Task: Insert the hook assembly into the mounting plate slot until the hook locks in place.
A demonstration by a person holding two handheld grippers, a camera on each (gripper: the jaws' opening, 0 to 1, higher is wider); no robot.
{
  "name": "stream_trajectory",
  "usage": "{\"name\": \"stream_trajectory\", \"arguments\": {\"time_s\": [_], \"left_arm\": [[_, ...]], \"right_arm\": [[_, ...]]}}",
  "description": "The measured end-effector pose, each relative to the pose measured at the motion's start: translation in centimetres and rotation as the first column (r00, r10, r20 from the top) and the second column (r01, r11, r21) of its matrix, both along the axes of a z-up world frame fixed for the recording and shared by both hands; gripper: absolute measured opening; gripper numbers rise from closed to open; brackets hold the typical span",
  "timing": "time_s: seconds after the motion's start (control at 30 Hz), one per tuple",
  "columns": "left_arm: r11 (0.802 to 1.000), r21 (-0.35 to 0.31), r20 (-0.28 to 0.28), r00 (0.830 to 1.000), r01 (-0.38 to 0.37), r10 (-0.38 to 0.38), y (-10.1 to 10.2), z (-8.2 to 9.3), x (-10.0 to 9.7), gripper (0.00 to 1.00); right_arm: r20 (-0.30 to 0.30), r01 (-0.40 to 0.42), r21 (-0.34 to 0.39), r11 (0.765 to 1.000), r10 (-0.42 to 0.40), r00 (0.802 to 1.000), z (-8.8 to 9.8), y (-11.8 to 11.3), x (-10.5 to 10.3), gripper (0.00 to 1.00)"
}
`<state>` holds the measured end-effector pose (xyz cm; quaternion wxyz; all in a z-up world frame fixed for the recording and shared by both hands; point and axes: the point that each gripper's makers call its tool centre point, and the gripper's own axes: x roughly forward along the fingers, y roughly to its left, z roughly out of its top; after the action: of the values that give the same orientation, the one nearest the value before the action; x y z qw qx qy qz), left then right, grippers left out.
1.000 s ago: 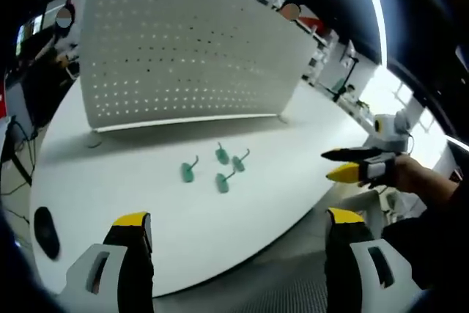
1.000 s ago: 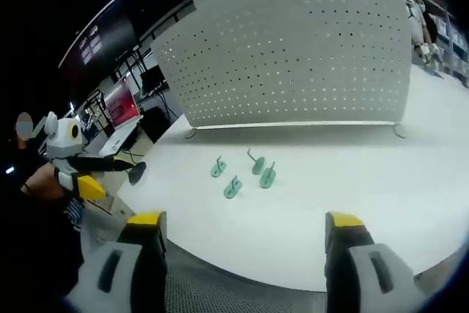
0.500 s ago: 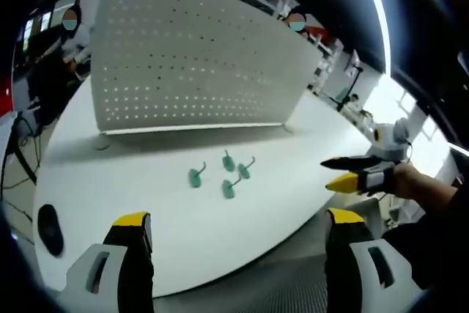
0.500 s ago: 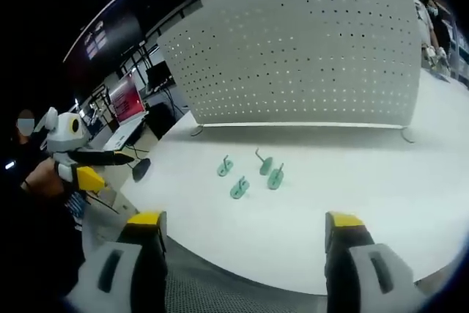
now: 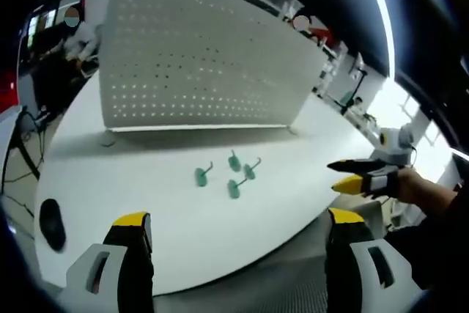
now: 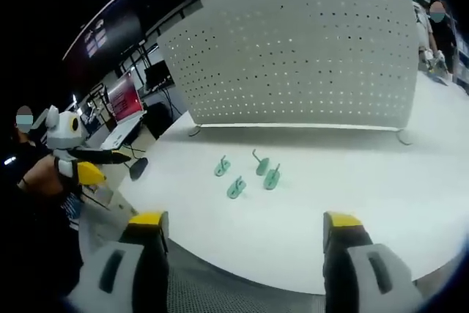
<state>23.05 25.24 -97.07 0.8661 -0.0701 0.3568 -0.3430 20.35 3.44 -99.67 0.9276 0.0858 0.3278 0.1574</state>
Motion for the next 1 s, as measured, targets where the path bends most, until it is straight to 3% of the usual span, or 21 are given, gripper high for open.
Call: {"name": "stream_trajectory", "arguments": {"time_s": [0.37,0.53,0.7,0.77,1.0], "left_arm": [[0.999,0.018,-0.017,0.999,-0.034,0.034,1.1,-0.6,-0.2,1.00],[0.999,0.038,-0.025,0.999,-0.029,0.030,1.3,-0.9,-0.3,1.00],[0.997,0.044,-0.020,0.998,-0.059,0.059,2.0,-0.9,0.1,1.00],[0.997,0.050,-0.025,0.998,-0.062,0.063,2.2,-1.0,0.2,1.00],[0.996,0.044,-0.032,0.996,-0.082,0.084,2.6,-1.0,0.8,1.00]], "right_arm": [[-0.017,-0.075,0.005,0.997,0.075,0.997,-1.5,2.3,1.9,0.73],[0.028,-0.134,-0.040,0.990,0.135,0.990,-1.8,3.4,3.4,0.55],[-0.005,-0.146,0.010,0.989,0.146,0.989,-3.2,4.6,5.0,0.50],[-0.011,-0.130,0.070,0.989,0.132,0.991,-3.4,5.5,5.8,0.46],[-0.057,-0.139,0.070,0.988,0.143,0.988,-6.1,6.9,8.4,0.37]]}}
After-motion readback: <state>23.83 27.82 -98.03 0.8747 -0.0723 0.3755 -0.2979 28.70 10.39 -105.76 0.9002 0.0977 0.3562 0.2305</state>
